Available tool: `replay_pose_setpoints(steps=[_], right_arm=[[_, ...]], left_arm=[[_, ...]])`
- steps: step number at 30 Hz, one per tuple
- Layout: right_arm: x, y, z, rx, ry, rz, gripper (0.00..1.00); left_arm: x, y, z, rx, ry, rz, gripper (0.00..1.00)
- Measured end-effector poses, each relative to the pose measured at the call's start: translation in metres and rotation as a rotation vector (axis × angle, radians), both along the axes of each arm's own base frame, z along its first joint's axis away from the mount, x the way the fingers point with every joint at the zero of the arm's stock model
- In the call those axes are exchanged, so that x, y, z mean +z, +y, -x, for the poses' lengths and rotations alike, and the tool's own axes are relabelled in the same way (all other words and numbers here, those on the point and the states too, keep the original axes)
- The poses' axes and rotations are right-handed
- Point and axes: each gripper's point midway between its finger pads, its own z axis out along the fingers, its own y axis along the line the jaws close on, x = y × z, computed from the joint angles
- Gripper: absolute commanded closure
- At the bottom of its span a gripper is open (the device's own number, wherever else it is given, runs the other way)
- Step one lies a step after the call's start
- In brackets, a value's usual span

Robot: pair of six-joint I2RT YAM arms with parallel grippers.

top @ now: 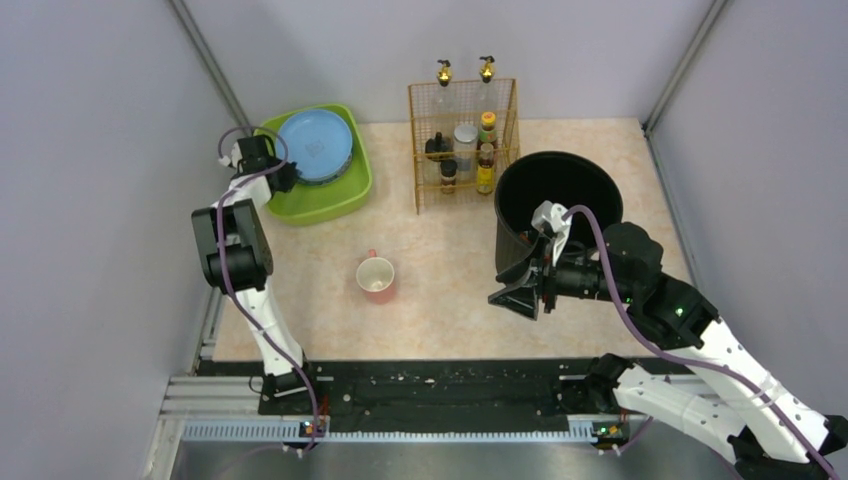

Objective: Clear the kitchen counter

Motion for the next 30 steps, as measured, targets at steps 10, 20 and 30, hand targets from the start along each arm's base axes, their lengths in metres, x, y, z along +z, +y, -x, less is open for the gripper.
replay_pose_setpoints(steps=[10,20,30], right_arm=[[0.0,-0.001,-0.003,-0.019,-0.01,0.003,0.48],[0.003,-0.004,-0.004,-0.033,-0.022,-0.003,0.47],[0.006,-0.007,-0.003,-0.042,-0.034,-0.013,0.47]], left_arm=[[-0.008,0.008,-0.019,0.016,0.045,0.007,1.0],[-0.021,0.016,-0.033,0.011,0.09,0.017,0.81],[-0.016,0.018,-0.036,-0.013,0.102,0.006,0.47]])
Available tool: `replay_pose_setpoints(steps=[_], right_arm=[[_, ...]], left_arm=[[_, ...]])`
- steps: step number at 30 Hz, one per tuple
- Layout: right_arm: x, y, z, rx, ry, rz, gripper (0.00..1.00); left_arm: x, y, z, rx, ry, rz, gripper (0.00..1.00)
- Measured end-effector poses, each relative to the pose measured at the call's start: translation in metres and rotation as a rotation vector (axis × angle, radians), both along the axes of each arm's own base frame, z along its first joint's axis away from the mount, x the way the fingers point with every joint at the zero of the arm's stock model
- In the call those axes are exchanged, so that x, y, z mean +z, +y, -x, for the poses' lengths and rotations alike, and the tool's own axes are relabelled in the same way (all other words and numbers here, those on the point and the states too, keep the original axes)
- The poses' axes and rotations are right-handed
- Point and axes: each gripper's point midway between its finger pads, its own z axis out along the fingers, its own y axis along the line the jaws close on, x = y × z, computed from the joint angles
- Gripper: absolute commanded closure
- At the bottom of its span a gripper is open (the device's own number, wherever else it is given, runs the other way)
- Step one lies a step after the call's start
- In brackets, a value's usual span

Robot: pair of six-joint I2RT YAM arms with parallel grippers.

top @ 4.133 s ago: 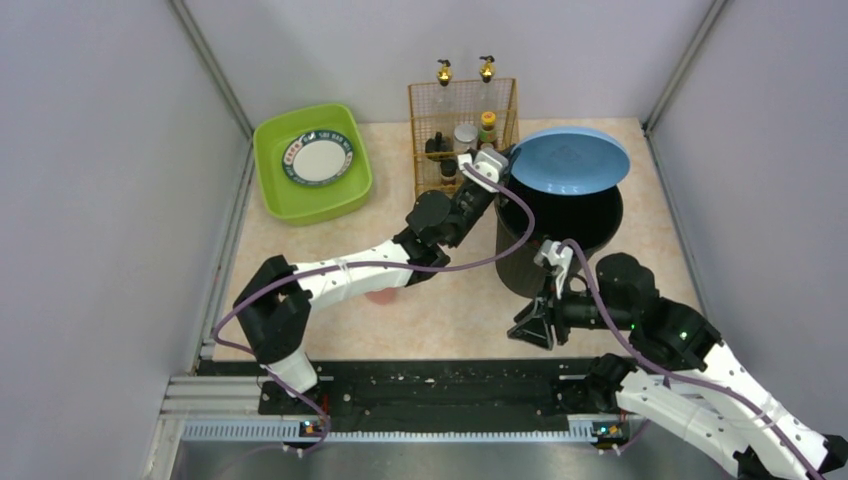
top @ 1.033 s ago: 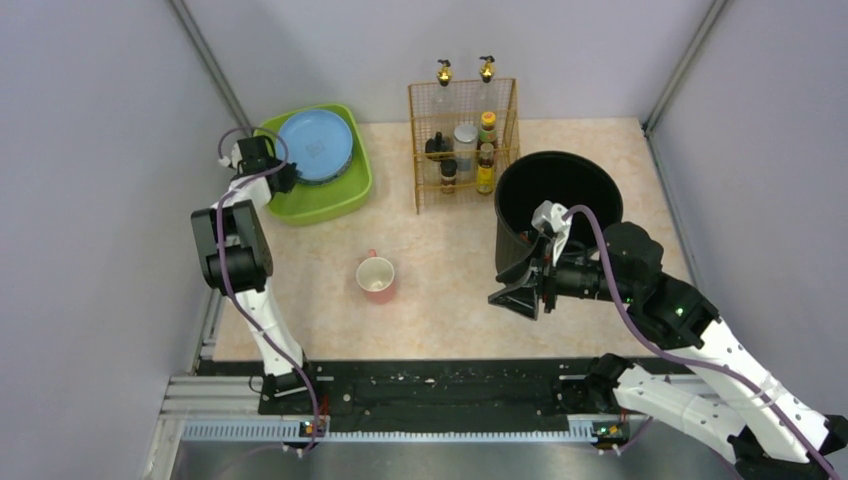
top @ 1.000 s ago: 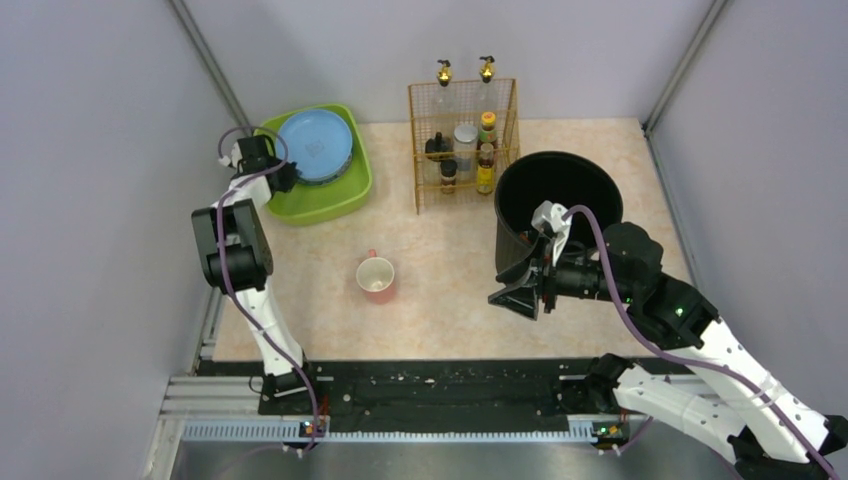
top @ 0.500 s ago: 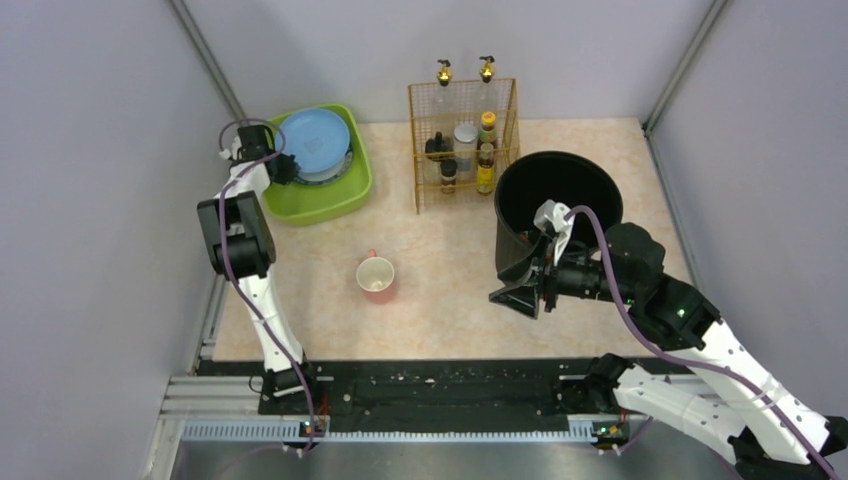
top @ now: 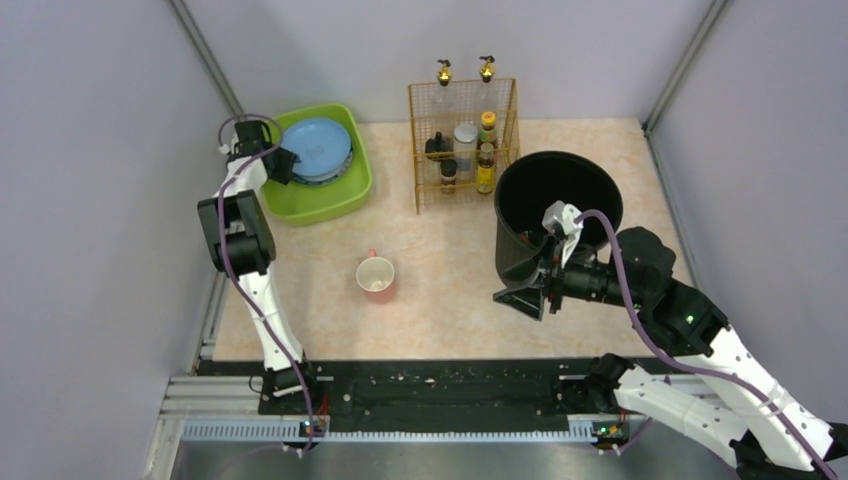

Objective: Clear the kitchen counter

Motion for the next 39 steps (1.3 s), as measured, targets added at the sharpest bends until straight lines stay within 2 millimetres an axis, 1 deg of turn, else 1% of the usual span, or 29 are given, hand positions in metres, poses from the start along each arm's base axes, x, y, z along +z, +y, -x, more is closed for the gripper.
replay_pose_setpoints(steps=[2,3,4,5,7,10,15,18,21,25,28,31,32,33,34,37,39], right_arm=[[0.0,0.0,0.0,-0.002,-0.002,-0.001,0.46],[0.0,0.0,0.0,-0.003,-0.002,-0.001,0.46],[0.0,-0.001,0.0,-0.003,-0.002,-0.001,0.46],[0.0,-0.001,0.0,-0.004,-0.002,-0.001,0.45],[0.0,-0.001,-0.001,-0.007,-0.002,-0.001,0.44],[0.001,-0.001,-0.002,-0.014,-0.004,0.0,0.44],[0.0,-0.001,-0.007,-0.036,0.002,0.01,0.43],[0.006,-0.001,-0.012,-0.057,0.001,0.013,0.42],[0.014,-0.002,-0.018,-0.093,-0.007,0.015,0.41],[0.024,-0.005,-0.031,-0.158,-0.021,0.017,0.41],[0.026,-0.008,-0.04,-0.211,-0.017,0.03,0.41],[0.023,-0.012,-0.05,-0.267,-0.007,0.059,0.41],[0.02,-0.014,-0.053,-0.287,-0.003,0.072,0.41],[0.017,-0.016,-0.054,-0.302,0.002,0.084,0.41],[0.012,-0.018,-0.056,-0.316,0.012,0.103,0.41],[0.004,-0.023,-0.059,-0.345,0.038,0.154,0.41],[0.005,-0.023,-0.06,-0.353,0.051,0.17,0.41]], left_arm=[[0.001,-0.002,0.0,-0.015,0.0,-0.001,0.35],[0.0,-0.002,0.001,-0.019,0.003,0.001,0.18],[0.0,-0.003,0.001,-0.024,0.004,0.002,0.05],[0.002,-0.005,-0.001,-0.031,-0.01,0.014,0.01],[0.011,-0.01,-0.003,-0.054,-0.034,0.006,0.01],[0.018,-0.014,0.008,-0.067,-0.037,0.006,0.01],[0.022,-0.019,0.039,-0.071,-0.016,0.017,0.01],[0.032,-0.026,0.057,-0.08,-0.024,0.027,0.01],[0.049,-0.032,0.071,-0.092,-0.052,0.03,0.01],[0.079,-0.042,0.087,-0.12,-0.115,0.028,0.01],[0.102,-0.05,0.099,-0.156,-0.16,0.018,0.01],[0.126,-0.061,0.109,-0.209,-0.209,0.008,0.01],[0.132,-0.065,0.114,-0.228,-0.224,0.005,0.01],[0.134,-0.067,0.116,-0.234,-0.227,0.004,0.01],[0.139,-0.075,0.128,-0.26,-0.238,-0.001,0.01],[0.145,-0.097,0.154,-0.32,-0.245,-0.01,0.01],[0.153,-0.115,0.17,-0.368,-0.261,-0.021,0.01]])
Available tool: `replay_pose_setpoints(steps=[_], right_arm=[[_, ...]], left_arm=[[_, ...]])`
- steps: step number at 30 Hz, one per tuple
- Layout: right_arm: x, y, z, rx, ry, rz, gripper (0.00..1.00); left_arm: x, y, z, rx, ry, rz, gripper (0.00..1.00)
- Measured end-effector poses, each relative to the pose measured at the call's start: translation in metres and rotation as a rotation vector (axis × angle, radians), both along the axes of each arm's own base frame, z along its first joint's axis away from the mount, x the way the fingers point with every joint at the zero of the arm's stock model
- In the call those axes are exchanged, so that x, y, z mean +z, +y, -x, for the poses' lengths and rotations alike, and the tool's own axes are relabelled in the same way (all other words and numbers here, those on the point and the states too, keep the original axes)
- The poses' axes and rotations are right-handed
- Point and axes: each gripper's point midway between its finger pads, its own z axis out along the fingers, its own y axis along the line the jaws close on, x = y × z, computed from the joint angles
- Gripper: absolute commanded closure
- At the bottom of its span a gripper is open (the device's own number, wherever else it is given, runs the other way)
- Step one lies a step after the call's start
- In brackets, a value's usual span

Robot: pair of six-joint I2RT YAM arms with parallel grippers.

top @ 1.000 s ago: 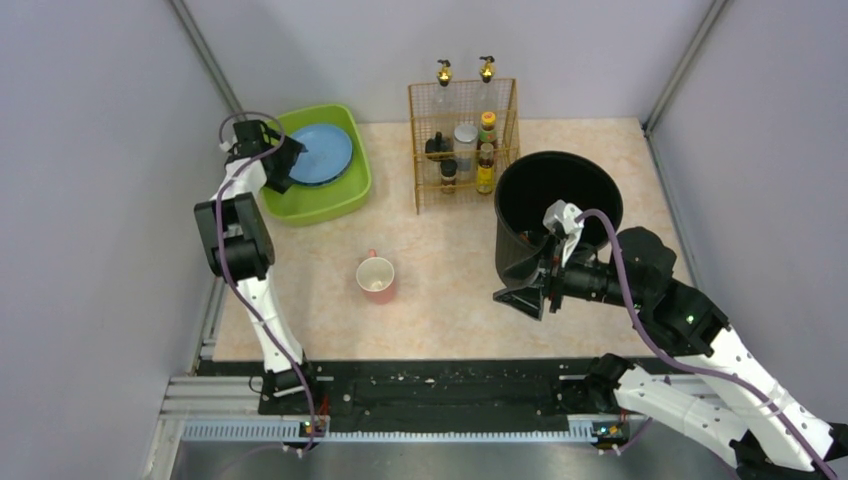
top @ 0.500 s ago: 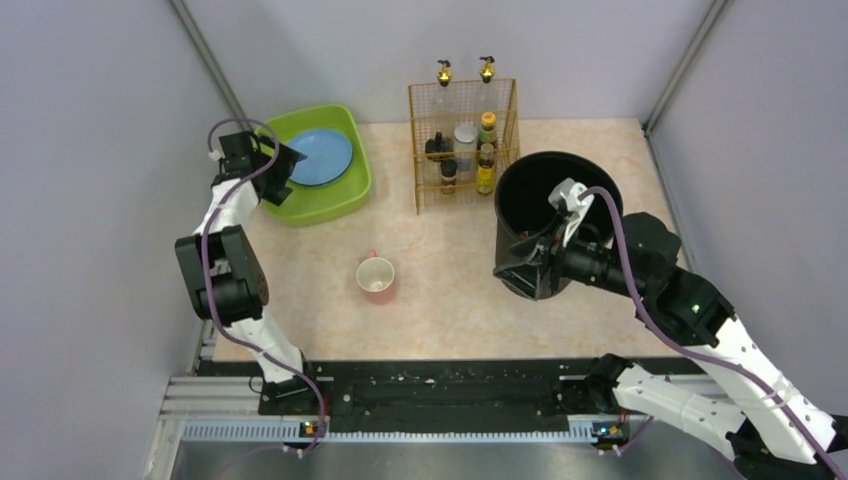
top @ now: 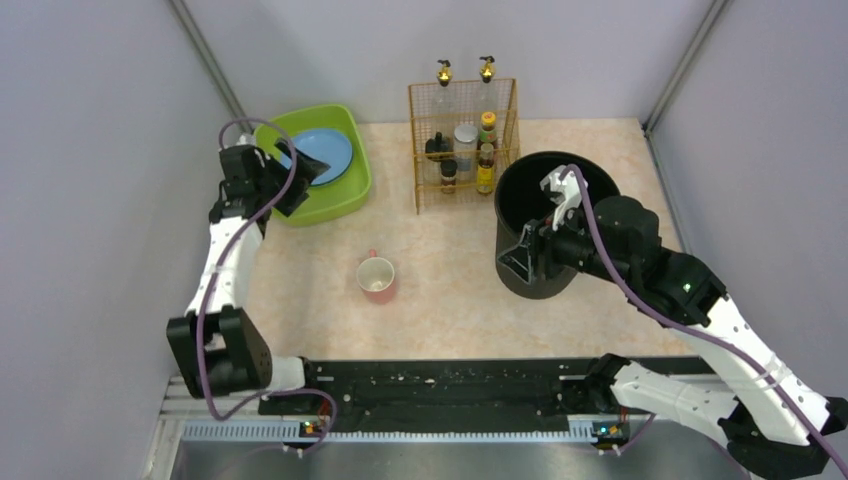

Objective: Clear the kitchen counter

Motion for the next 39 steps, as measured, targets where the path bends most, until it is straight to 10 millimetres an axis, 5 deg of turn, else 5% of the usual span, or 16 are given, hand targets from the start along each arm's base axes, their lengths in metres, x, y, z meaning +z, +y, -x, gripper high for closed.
replay_pose_setpoints(steps=[10,17,22,28,39], right_arm=[[-0.015,-0.001,0.01,0.019,0.1,0.052,0.41],[-0.035,-0.002,0.025,0.047,0.198,0.076,0.41],[-0.052,0.0,0.031,0.054,0.259,0.083,0.41],[-0.106,0.004,0.033,0.048,0.369,0.13,0.41],[-0.136,0.016,0.014,0.008,0.365,0.134,0.4]], left_arm=[[0.054,-0.068,0.096,-0.239,-0.205,-0.104,0.01],[0.024,-0.082,0.138,-0.343,-0.16,-0.098,0.01],[0.011,-0.093,0.154,-0.419,-0.139,-0.064,0.01],[-0.003,-0.101,0.162,-0.481,-0.121,-0.036,0.01],[-0.018,-0.108,0.164,-0.536,-0.088,-0.004,0.01]])
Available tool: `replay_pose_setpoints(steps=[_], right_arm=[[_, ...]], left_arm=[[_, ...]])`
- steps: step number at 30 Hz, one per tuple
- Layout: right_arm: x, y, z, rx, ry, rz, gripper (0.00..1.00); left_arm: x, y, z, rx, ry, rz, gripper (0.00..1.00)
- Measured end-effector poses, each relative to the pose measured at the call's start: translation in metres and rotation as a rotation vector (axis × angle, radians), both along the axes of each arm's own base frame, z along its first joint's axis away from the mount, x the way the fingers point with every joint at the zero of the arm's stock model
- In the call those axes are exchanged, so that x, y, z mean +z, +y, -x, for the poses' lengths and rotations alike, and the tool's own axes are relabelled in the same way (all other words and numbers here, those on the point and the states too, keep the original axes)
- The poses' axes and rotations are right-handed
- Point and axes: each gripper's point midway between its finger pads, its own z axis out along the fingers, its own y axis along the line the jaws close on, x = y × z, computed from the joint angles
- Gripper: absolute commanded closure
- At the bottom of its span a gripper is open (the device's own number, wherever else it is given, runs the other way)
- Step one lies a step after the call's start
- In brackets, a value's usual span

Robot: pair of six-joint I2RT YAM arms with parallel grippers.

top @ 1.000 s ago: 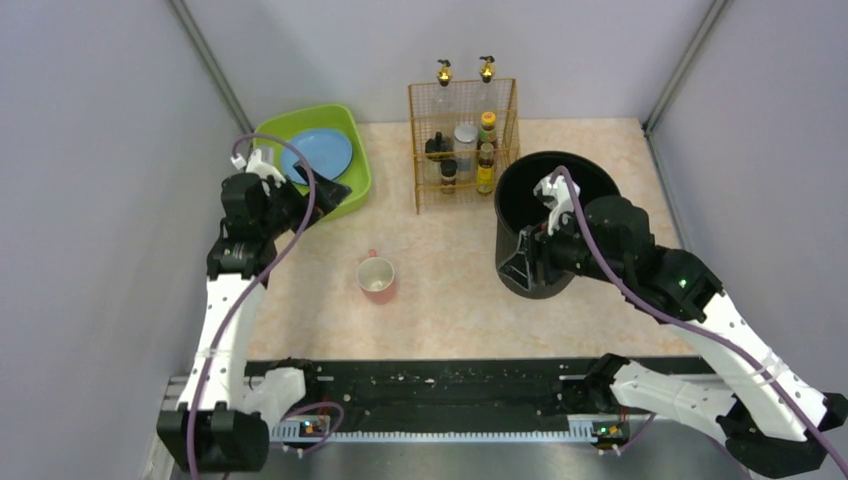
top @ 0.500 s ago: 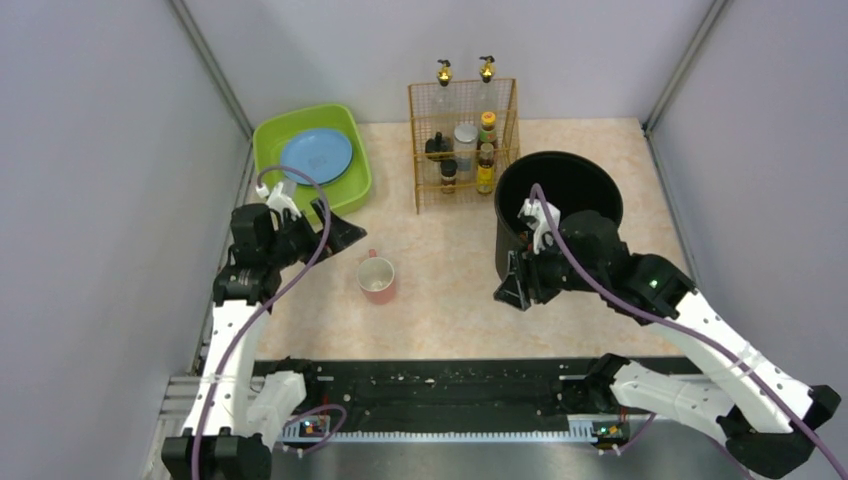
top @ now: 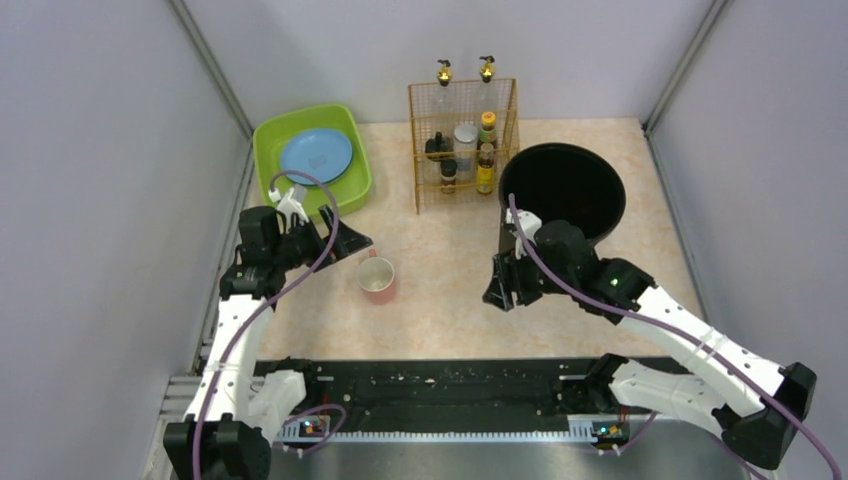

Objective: Clear the kitchen counter

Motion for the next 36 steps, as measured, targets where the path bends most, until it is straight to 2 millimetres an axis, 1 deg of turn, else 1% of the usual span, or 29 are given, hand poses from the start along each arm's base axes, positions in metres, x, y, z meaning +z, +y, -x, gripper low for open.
replay_pose_setpoints(steps=[4,9,14,19,22,27,29,33,36], right_arm=[[-0.007,-0.008,-0.015,-0.083,-0.033,0.04,0.38],[-0.014,-0.019,-0.038,-0.203,-0.083,0.106,0.36],[-0.028,-0.032,-0.066,-0.323,-0.131,0.21,0.36],[-0.028,-0.043,-0.09,-0.426,-0.191,0.244,0.36],[-0.025,-0.054,-0.108,-0.501,-0.225,0.253,0.36],[-0.025,-0.082,-0.138,-0.629,-0.276,0.297,0.36],[-0.029,-0.093,-0.148,-0.671,-0.288,0.322,0.36],[-0.039,-0.109,-0.165,-0.727,-0.291,0.352,0.35],[-0.044,-0.113,-0.176,-0.751,-0.309,0.358,0.35]], left_arm=[[0.001,0.0,0.0,-0.008,-0.01,-0.003,0.01],[0.002,0.0,0.001,-0.011,-0.022,-0.007,0.01],[0.001,0.0,0.003,-0.012,-0.026,-0.01,0.01],[0.001,0.0,0.004,-0.015,-0.036,-0.016,0.01],[0.001,0.0,0.005,-0.017,-0.042,-0.019,0.01],[0.002,0.0,0.006,-0.018,-0.048,-0.021,0.01],[0.001,0.0,0.007,-0.019,-0.049,-0.022,0.01],[0.0,0.0,0.008,-0.019,-0.05,-0.024,0.01],[0.001,0.001,0.008,-0.016,-0.053,-0.028,0.01]])
